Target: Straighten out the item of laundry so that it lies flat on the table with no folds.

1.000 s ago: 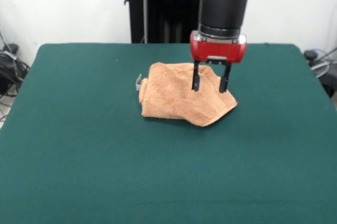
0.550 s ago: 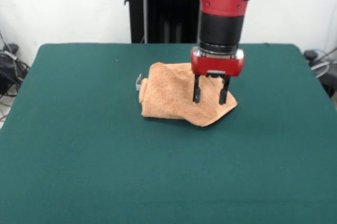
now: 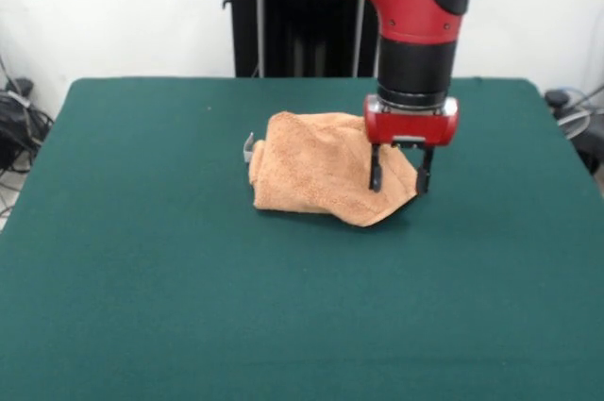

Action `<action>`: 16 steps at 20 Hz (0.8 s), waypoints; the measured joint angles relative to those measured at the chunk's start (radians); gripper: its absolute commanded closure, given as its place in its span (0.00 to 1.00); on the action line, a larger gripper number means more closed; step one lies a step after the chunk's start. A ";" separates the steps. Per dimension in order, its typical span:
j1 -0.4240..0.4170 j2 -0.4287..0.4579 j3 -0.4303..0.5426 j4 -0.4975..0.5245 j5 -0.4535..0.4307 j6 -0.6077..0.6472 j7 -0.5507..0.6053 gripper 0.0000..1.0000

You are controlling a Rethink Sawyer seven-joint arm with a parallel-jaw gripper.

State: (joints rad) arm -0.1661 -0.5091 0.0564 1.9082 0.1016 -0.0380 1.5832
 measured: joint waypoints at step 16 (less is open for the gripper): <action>0.043 0.004 0.006 0.000 0.036 0.000 0.000 0.00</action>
State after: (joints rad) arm -0.1228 -0.5049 0.0620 1.9082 0.1375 -0.0380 1.5832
